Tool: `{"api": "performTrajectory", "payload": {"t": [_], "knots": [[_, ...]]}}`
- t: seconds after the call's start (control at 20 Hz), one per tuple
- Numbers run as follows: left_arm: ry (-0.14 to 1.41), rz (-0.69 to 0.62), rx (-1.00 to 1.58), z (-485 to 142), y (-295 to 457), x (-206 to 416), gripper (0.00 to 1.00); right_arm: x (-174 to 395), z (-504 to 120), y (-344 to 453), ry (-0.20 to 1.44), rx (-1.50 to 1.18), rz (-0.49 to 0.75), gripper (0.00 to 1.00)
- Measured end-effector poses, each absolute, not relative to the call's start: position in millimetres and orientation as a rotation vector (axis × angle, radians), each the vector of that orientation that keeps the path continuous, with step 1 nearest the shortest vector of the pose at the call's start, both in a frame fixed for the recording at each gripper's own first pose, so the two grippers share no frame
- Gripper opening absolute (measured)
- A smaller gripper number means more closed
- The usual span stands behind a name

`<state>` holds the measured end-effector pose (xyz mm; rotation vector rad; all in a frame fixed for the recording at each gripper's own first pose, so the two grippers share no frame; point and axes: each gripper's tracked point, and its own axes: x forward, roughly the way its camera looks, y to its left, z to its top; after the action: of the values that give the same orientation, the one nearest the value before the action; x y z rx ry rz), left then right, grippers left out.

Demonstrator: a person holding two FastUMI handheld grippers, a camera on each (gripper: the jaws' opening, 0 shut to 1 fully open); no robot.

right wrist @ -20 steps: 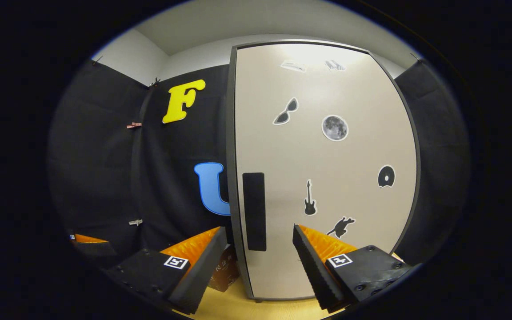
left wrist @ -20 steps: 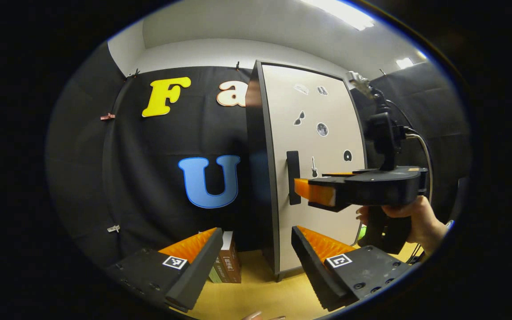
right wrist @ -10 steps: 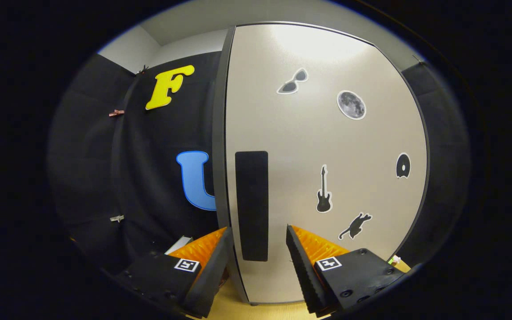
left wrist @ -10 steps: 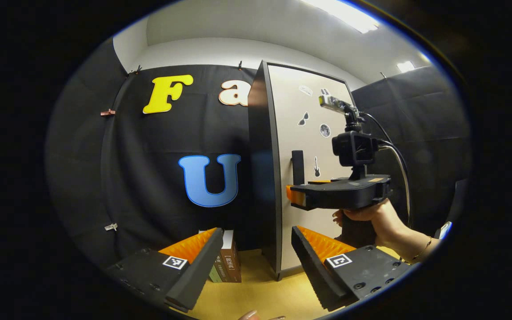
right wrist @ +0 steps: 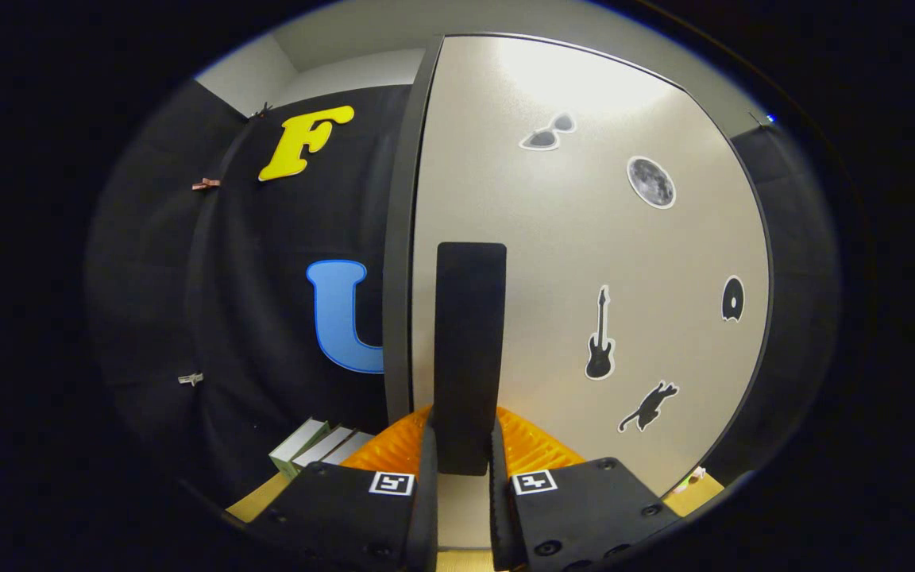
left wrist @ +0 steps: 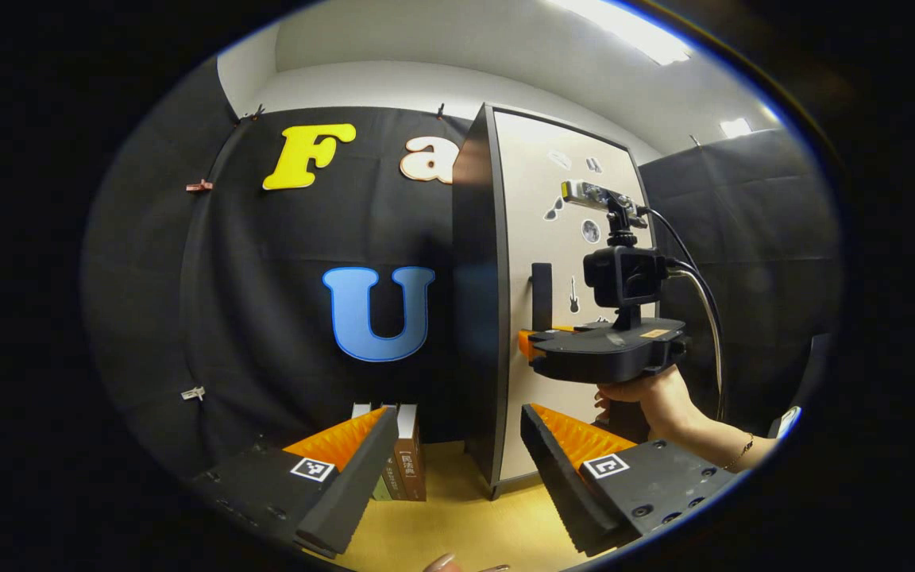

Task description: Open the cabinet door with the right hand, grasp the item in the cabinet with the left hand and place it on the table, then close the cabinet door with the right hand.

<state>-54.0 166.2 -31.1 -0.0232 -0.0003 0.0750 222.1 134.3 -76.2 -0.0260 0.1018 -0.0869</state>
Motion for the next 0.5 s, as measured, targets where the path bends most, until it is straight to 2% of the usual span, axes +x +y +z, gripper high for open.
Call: {"api": "performTrajectory", "payload": {"t": [0.05,0.5], "knots": [[0.003,0.08,-0.03,-33,169,-55,0.98,222,-75,134,0.102,-0.029,-0.084,0.19],[0.021,0.103,-0.039,-38,180,-57,0.98,186,-73,136,0.132,-0.017,-0.003,0.19]]}}
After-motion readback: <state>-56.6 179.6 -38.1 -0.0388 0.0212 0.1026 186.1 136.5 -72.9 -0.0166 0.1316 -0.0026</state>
